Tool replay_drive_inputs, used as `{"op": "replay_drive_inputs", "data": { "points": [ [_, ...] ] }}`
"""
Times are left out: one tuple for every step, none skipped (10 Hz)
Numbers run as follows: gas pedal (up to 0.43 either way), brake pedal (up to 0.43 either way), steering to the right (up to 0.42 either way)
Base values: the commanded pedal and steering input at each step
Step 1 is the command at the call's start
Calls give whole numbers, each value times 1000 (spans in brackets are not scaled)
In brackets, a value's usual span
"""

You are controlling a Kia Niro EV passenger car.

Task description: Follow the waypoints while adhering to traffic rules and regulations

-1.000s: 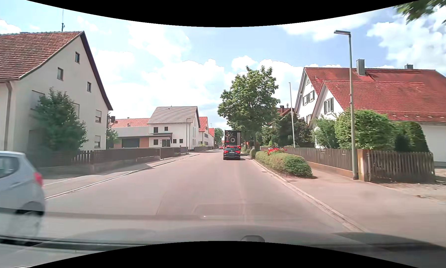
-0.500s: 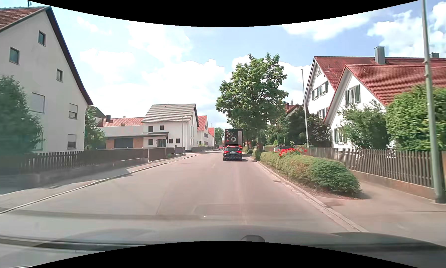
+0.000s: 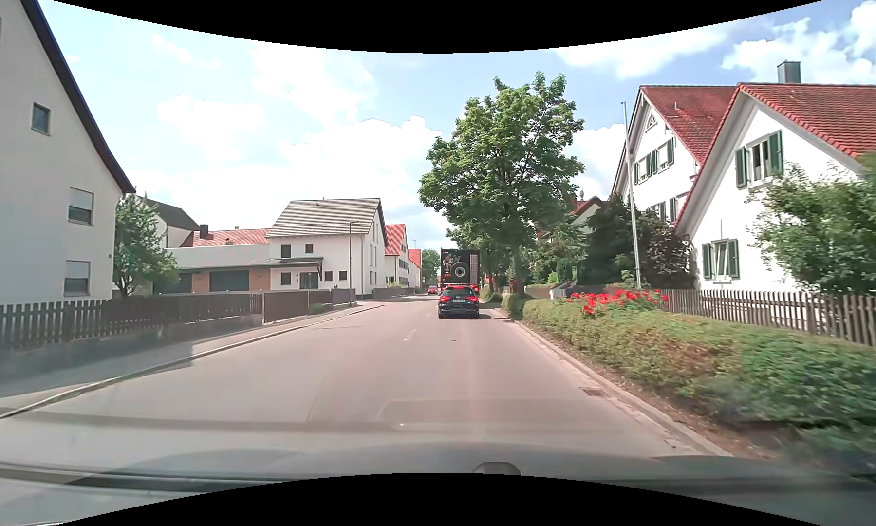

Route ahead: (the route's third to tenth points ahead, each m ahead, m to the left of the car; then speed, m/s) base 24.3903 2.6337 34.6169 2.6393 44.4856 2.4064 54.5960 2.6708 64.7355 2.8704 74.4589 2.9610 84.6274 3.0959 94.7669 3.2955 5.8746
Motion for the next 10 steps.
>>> {"op": "replay_drive_inputs", "data": {
  "points": [
    [0, 226, -6],
    [0, 226, -6],
    [0, 226, -6],
    [0, 226, -6],
    [0, 226, -6],
    [0, 226, -6],
    [0, 213, -6],
    [0, 195, -6],
    [0, 183, -6],
    [0, 183, -6]
  ]
}}
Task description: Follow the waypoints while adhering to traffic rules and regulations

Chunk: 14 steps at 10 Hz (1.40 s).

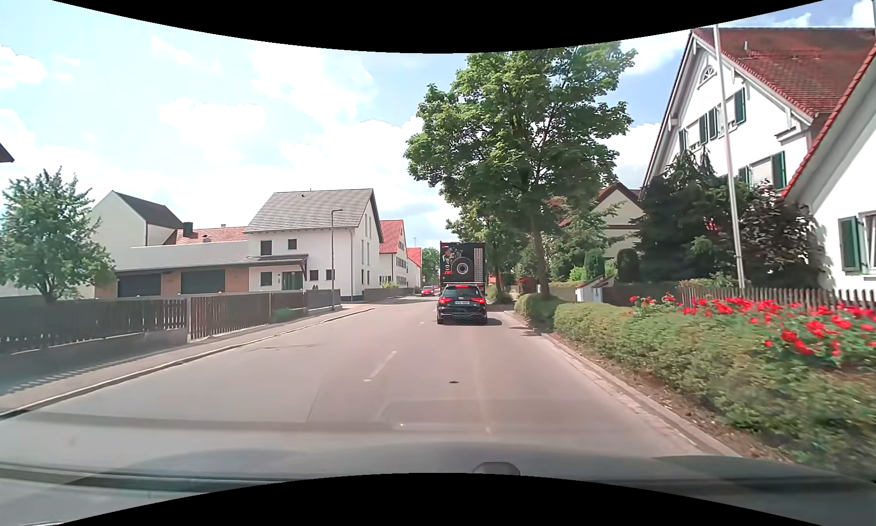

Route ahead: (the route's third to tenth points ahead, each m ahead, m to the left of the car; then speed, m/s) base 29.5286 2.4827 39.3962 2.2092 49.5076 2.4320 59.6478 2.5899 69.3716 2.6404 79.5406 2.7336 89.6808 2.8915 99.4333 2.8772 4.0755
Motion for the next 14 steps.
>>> {"op": "replay_drive_inputs", "data": {
  "points": [
    [0, 183, -6],
    [0, 183, -6],
    [0, 183, -6],
    [0, 183, -6],
    [0, 183, -6],
    [0, 177, -6],
    [0, 177, -5],
    [0, 171, -4],
    [0, 165, -3],
    [0, 146, -3],
    [0, 79, -3],
    [0, 30, -3],
    [0, 0, -3],
    [0, 0, -3]
  ]
}}
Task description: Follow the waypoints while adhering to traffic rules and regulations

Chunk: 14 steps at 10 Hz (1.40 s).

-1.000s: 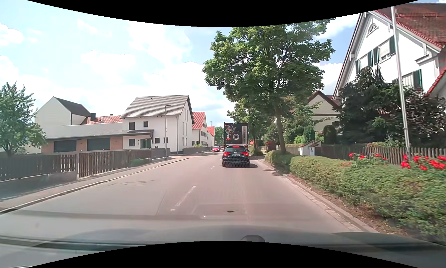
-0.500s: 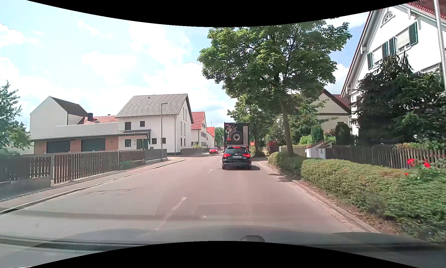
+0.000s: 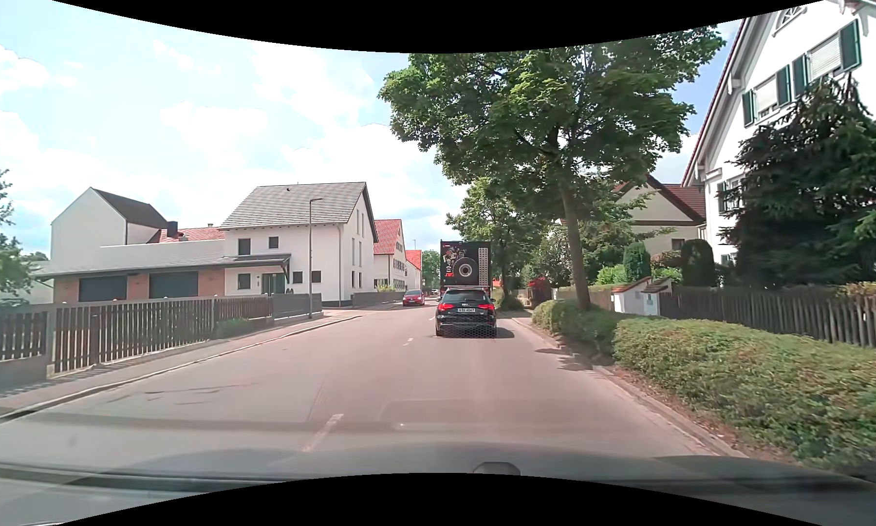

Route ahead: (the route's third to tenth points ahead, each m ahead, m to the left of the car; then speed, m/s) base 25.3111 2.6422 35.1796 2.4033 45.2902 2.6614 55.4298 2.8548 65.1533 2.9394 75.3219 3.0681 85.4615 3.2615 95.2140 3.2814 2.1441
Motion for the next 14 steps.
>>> {"op": "replay_drive_inputs", "data": {
  "points": [
    [0, 0, -3],
    [0, 0, -3],
    [157, 0, -3],
    [240, 0, -3],
    [248, 0, -3],
    [268, 0, -3],
    [287, 0, -3],
    [319, 0, -3],
    [331, 0, -3],
    [331, 0, -3],
    [339, 0, -3],
    [339, 0, -3],
    [339, 0, -3],
    [339, 0, -3]
  ]
}}
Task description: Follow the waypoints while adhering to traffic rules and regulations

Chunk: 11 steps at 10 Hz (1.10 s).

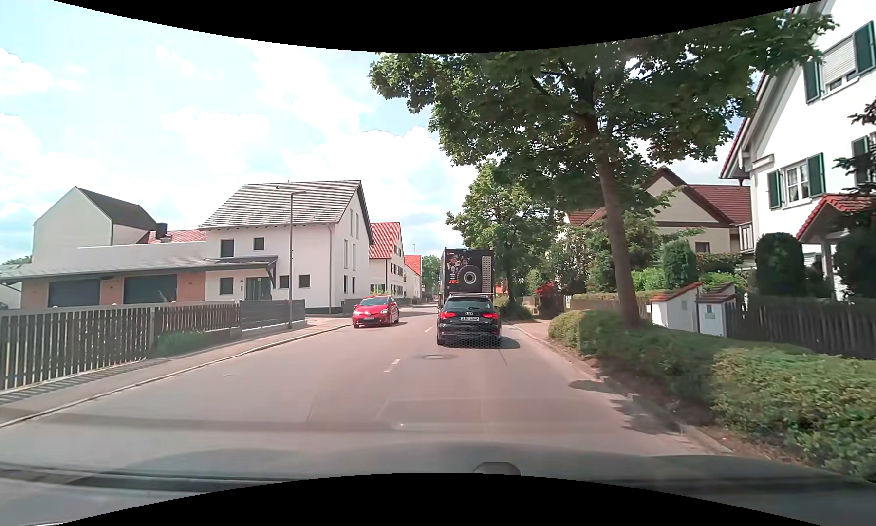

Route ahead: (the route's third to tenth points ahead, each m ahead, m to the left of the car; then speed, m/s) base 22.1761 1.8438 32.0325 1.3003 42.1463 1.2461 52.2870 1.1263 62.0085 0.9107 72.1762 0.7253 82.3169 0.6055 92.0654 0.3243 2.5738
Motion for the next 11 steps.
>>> {"op": "replay_drive_inputs", "data": {
  "points": [
    [339, 0, -3],
    [339, 0, -3],
    [339, 0, -3],
    [339, 0, -3],
    [339, 0, -3],
    [339, 0, -3],
    [331, 0, -4],
    [319, 0, -5],
    [287, 0, -7],
    [240, 0, -8],
    [209, 0, -9]
  ]
}}
